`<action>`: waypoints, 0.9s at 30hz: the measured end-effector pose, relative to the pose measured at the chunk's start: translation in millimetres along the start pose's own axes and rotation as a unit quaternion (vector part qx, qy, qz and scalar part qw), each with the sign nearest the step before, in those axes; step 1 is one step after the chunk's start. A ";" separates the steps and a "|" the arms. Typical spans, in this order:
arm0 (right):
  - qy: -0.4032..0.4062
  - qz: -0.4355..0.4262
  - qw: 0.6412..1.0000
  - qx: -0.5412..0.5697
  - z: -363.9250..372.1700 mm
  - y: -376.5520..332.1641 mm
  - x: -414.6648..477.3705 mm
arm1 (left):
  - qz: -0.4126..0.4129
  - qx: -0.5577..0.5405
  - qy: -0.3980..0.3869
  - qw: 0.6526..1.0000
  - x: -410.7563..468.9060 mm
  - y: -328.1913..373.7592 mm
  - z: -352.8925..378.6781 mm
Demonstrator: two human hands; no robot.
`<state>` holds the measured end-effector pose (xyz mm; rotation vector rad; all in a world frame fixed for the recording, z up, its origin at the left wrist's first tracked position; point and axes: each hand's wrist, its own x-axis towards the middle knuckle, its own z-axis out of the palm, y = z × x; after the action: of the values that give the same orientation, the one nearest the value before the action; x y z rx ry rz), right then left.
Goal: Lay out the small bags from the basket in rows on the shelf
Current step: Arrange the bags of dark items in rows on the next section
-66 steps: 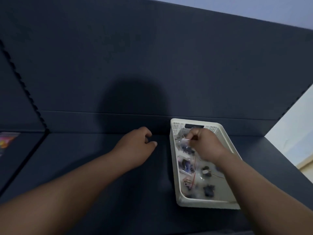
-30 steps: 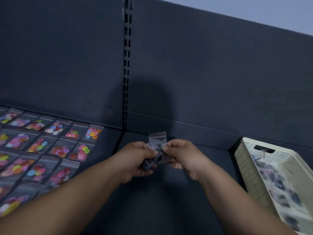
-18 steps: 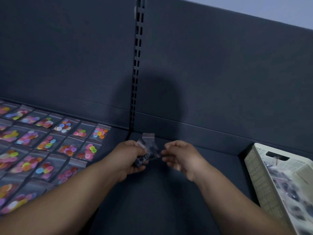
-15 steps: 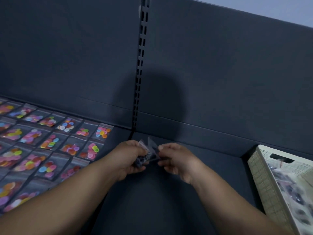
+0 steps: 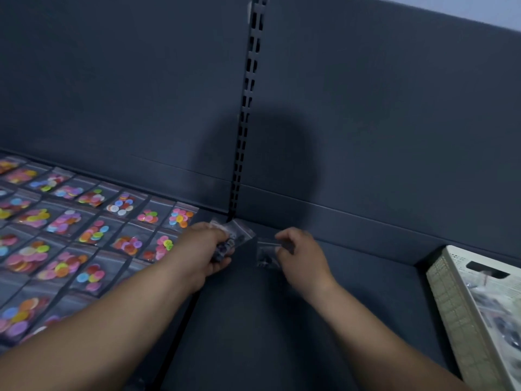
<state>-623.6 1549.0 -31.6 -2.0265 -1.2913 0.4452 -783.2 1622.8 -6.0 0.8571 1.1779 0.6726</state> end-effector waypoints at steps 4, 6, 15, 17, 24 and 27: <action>-0.007 -0.116 0.986 -0.115 1.4 4.3 -2.1 | 0.005 -0.006 0.008 1.000 0.6 0.5 -2.0; -0.056 -0.128 0.975 -0.171 5.1 10.9 -3.1 | 0.006 -0.005 0.007 1.000 -0.4 -0.3 -1.4; -0.134 -0.125 0.938 -0.295 11.1 11.4 -7.6 | 0.022 -0.005 0.010 1.000 0.7 -0.2 -2.4; -0.165 -0.127 0.931 -0.301 14.1 12.8 -8.6 | 0.025 -0.006 0.009 1.000 1.2 0.5 -3.5; -0.159 -0.139 0.930 -0.302 21.2 19.1 -9.6 | 0.023 -0.021 -0.005 0.999 0.5 0.0 1.0; -0.105 -0.153 0.962 -0.198 18.0 15.7 -8.6 | 0.020 -0.020 -0.020 0.999 0.2 -0.5 4.3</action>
<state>-628.1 1543.6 -55.9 -2.0809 -1.9173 0.2757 -779.0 1621.8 -5.9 0.8586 1.1109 0.7062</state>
